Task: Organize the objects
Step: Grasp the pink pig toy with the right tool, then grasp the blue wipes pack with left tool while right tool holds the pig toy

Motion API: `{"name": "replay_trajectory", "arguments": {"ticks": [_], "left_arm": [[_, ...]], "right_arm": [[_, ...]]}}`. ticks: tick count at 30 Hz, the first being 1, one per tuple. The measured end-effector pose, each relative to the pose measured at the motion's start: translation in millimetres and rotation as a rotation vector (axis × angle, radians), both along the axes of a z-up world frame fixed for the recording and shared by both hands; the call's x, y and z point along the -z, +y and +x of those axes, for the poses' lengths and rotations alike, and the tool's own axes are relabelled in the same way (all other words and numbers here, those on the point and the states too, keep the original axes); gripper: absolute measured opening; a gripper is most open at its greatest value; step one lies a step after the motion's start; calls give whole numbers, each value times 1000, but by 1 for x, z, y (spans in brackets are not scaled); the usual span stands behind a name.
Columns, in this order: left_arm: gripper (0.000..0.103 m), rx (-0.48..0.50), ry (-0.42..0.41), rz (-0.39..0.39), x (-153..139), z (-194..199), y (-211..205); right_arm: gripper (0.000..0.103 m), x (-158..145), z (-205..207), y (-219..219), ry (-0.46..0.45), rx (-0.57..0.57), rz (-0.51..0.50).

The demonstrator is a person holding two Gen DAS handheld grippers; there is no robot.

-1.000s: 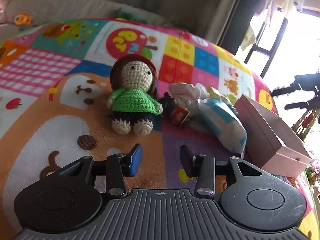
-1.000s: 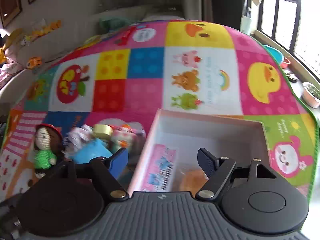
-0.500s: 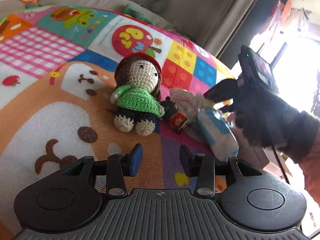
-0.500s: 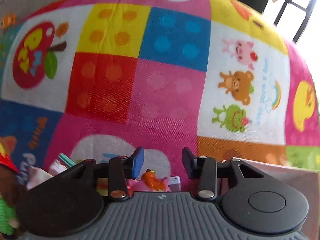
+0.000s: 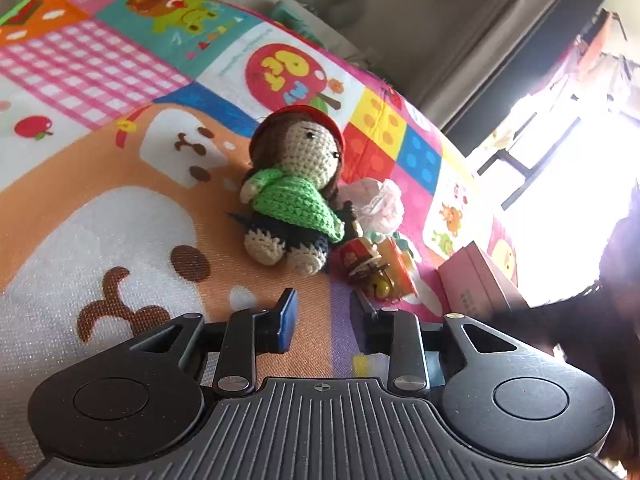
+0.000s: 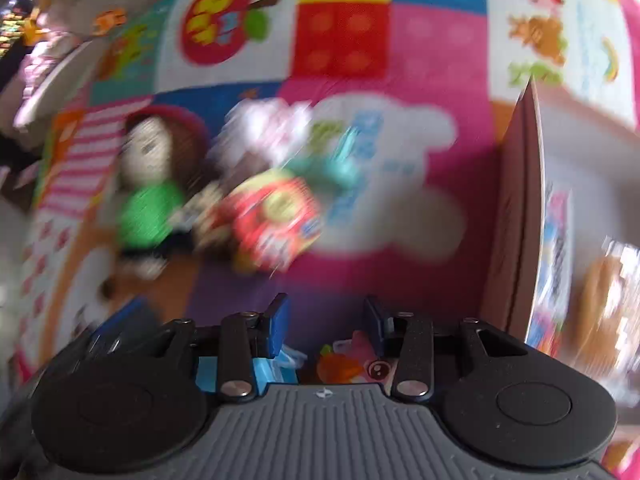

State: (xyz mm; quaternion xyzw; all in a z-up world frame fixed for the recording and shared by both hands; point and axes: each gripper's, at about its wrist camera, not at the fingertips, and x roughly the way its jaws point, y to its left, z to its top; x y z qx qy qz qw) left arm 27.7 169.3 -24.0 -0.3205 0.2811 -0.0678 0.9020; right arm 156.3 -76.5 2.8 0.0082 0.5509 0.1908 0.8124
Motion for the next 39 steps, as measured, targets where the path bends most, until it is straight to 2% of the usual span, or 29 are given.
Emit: {"name": "replay_trajectory", "arguments": {"ticks": [2,4,6,9,13,17,18,19,23,26,28,29,30,32,34,36,39], "left_arm": [[31,-12,21,25,-6,-3,1],[32,-28,41,94,-19,-11,-2],[32,4,52,163,-34,-21,-8],[32,77,64,236,-51,-40,-21],[32,197,120,195,-60,-64,-31],[32,291,190,54,-55,-71,-46],[32,299,196,42,-55,-69,-54],[32,301,192,61,-55,-66,-62],[32,301,130,235,-70,-49,-97],[32,317,143,355,-72,-34,-114],[38,332,148,469,-66,-27,-126],[44,336,117,513,-64,-28,-131],[45,343,92,549,-64,-28,-134],[45,379,71,573,-62,-26,-142],[50,423,80,570,-61,-21,-150],[60,465,90,629,-57,-18,-163],[60,500,134,706,-43,-16,-175]], "right_arm": [[41,-8,-33,-9,-53,-33,11],[46,-19,-69,-18,-188,-77,-28],[58,-23,-96,-32,-283,-92,-70],[61,-18,-119,-59,-293,-73,-63],[61,-14,-137,-88,-342,26,-55],[61,-22,-165,-103,-443,42,-13],[61,-22,-171,-102,-463,41,-17],[61,-19,-177,-99,-479,39,-22],[58,-4,-192,-70,-460,-55,7],[56,5,-202,-39,-431,-160,78],[56,9,-212,-22,-427,-223,107],[56,9,-215,-17,-436,-249,106],[55,10,-218,-12,-451,-263,93],[56,12,-220,-10,-481,-264,57],[56,12,-218,-20,-466,-247,66],[60,11,-218,-33,-459,-230,58],[64,4,-225,-61,-500,-222,19]]}}
